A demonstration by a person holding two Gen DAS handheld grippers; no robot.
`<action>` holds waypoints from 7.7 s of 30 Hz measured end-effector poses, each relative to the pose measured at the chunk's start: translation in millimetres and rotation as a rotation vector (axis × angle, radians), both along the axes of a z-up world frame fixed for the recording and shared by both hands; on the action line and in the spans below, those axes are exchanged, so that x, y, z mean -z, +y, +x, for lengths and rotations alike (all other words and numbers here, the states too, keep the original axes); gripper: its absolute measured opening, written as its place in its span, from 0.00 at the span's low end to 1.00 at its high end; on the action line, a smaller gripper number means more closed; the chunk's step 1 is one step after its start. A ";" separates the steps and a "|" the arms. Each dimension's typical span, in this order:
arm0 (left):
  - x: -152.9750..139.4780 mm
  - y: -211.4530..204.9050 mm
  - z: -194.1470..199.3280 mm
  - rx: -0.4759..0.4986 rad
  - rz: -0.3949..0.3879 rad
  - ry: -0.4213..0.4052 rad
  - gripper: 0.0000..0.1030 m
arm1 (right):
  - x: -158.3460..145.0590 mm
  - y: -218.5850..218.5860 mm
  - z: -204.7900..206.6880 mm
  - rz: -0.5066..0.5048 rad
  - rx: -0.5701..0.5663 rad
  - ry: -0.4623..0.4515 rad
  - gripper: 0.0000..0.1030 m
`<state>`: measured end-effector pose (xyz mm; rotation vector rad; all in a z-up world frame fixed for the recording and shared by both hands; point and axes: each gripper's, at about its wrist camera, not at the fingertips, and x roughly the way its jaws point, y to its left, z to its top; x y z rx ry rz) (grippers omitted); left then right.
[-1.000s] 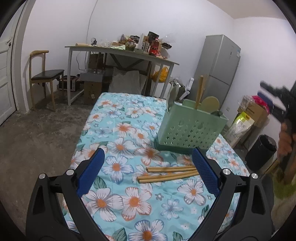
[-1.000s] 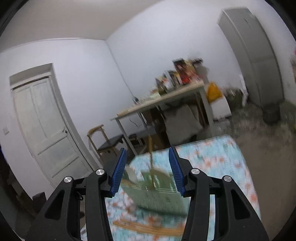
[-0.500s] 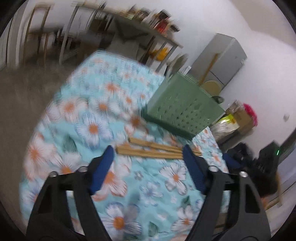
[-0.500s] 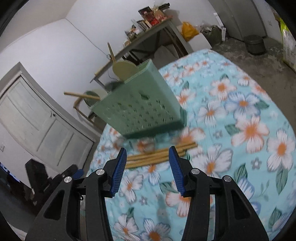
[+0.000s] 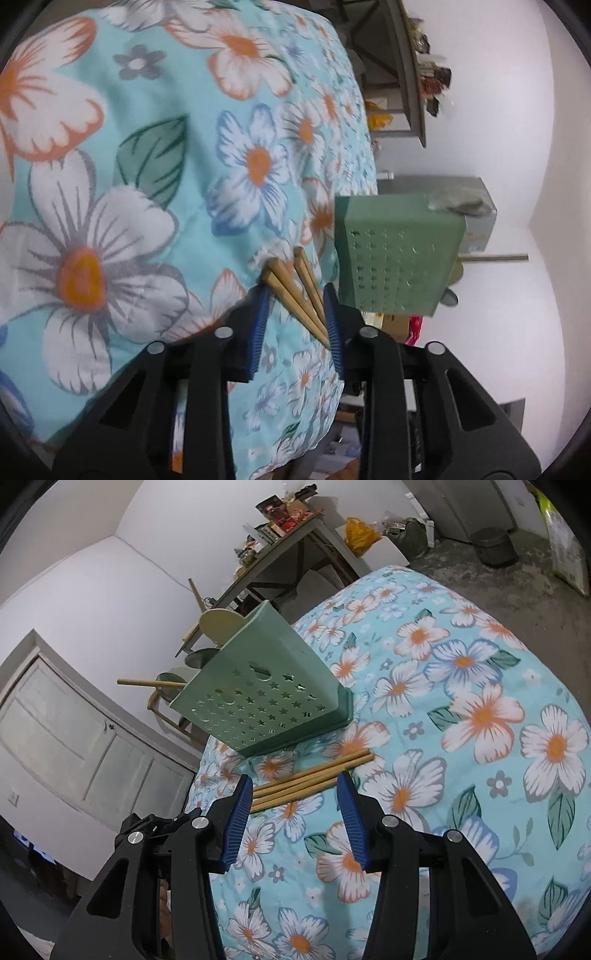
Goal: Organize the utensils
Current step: 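Roll the left tool and close it on the remaining chopsticks, then lift the remaining chopsticks with the left tool, then close the right tool on a bamboo chopstick while the left tool holds its chopsticks upright, then lower the left tool's chopsticks into the green holder and open it while the right tool holds its chopstick, then lower the right tool's chopstick into the green holder and open it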
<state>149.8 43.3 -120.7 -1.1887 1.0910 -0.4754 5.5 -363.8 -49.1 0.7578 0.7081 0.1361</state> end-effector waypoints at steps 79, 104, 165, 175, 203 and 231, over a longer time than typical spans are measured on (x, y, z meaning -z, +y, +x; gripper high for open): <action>-186.8 122.1 -94.2 -0.315 0.409 -0.709 0.04 | -39.1 195.4 58.9 -0.633 -0.573 -0.156 0.25; -172.6 158.1 -90.8 -0.412 0.463 -0.627 0.04 | 24.2 295.3 91.3 -1.150 -0.868 -0.177 0.14; -257.5 -131.4 40.6 0.147 0.631 -0.946 0.06 | -205.4 37.4 8.9 -0.500 0.038 -0.621 0.07; -266.1 -123.4 30.1 0.122 0.610 -1.029 0.48 | -210.1 43.5 10.9 -0.507 0.068 -0.597 0.07; -267.7 -40.9 -20.5 0.083 0.588 -1.034 0.87 | -282.0 57.4 60.6 -0.406 0.081 -0.709 0.06; -227.6 7.2 -54.4 0.035 0.672 -0.891 0.91 | -280.4 45.5 134.7 -0.333 0.064 -0.710 0.07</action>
